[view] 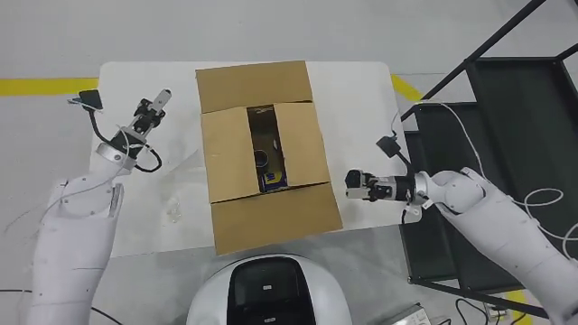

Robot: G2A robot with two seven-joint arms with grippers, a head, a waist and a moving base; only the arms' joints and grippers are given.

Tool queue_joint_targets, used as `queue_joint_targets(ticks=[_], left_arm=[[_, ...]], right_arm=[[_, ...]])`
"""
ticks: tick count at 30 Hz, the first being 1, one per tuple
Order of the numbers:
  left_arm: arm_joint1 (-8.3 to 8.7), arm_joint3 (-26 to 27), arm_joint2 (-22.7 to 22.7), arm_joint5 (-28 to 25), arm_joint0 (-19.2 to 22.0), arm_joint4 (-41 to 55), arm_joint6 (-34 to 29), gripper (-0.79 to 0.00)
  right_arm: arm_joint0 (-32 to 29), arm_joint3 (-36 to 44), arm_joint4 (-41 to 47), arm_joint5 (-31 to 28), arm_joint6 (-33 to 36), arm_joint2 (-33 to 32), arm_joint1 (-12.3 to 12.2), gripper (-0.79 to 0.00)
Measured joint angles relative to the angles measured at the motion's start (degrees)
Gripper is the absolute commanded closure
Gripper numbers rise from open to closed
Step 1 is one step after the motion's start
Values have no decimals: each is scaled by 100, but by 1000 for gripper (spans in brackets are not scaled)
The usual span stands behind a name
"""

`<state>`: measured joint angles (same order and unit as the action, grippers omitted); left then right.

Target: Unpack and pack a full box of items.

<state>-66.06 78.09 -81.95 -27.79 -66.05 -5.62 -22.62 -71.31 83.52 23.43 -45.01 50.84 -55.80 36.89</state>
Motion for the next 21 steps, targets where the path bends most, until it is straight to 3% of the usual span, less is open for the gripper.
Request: queue_joint_targets(ticks=[7, 13, 19, 21], left_arm=[[-72, -1260, 366, -513, 934, 177, -360, -785], [-133, -2494, 522, -575, 1856, 1068, -1109, -785], [-218, -3565, 777, -838, 2712, 710, -1173, -785], [-234, -3691, 817, -868, 2799, 701, -1151, -785]], right_arm=[[-117, 187, 895, 414, 1265, 114, -20, -785], [-116, 188, 865, 410, 1253, 113, -19, -785], [-116, 187, 866, 410, 1254, 113, -20, -785], [-116, 187, 866, 410, 1254, 113, -20, -785]])
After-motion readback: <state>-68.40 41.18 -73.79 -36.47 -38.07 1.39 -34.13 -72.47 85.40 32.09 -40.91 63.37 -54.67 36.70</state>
